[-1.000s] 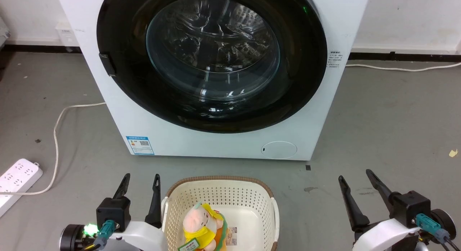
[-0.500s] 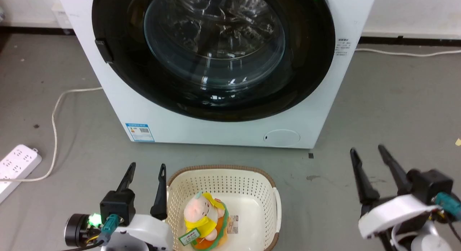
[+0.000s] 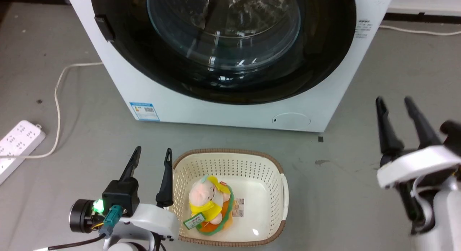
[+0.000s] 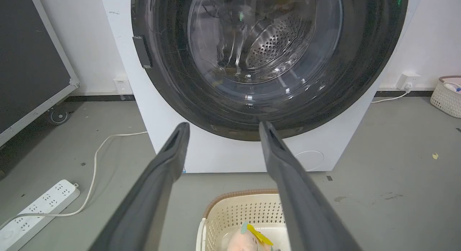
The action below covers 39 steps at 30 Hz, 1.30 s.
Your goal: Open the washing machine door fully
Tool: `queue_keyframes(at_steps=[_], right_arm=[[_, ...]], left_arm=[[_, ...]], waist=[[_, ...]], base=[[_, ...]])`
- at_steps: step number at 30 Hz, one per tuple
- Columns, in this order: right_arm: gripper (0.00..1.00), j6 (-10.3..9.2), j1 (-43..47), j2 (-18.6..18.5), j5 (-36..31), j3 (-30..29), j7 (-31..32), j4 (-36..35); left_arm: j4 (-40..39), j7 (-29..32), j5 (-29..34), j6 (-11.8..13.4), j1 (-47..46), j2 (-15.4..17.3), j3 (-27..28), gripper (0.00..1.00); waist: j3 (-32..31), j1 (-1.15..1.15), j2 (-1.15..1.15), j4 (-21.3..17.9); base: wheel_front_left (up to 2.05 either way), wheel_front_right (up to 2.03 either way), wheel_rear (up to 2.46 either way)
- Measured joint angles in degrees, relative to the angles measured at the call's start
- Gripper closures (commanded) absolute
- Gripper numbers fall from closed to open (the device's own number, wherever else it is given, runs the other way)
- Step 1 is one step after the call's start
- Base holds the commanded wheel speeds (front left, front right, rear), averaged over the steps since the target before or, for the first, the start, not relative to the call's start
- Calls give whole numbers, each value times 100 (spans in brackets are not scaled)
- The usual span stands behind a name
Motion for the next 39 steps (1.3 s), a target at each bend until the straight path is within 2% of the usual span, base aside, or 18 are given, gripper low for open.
queue_keyframes(at_steps=[13,14,15,16,26,39], right_arm=[[0,0,-1156,-58,543,-343,159,553],[55,0,-1245,-58,599,-382,189,620],[55,0,-1335,-59,643,-414,198,681],[100,0,-1423,-59,690,-445,216,734],[100,-1,-2489,-57,1307,-1107,745,1682],[100,-1,-3663,-200,1770,-1481,1631,2626]], left_arm=[[-70,-151,-76,33,-220,1,-110,0],[-74,-156,-76,34,-227,0,-122,0],[-74,-160,-77,34,-241,0,-138,0],[-75,-181,-77,35,-260,0,-157,0],[-99,-303,-127,60,-332,0,-243,0],[-122,-458,-186,124,-549,0,-421,0]], waist=[[399,-1,0,143],[427,-1,0,153],[453,-1,0,165],[477,-1,0,180],[690,0,0,334],[1006,0,0,523]], base=[[0,0,0],[0,0,0],[0,0,0],[0,0,0],[0,0,0],[0,0,0]])
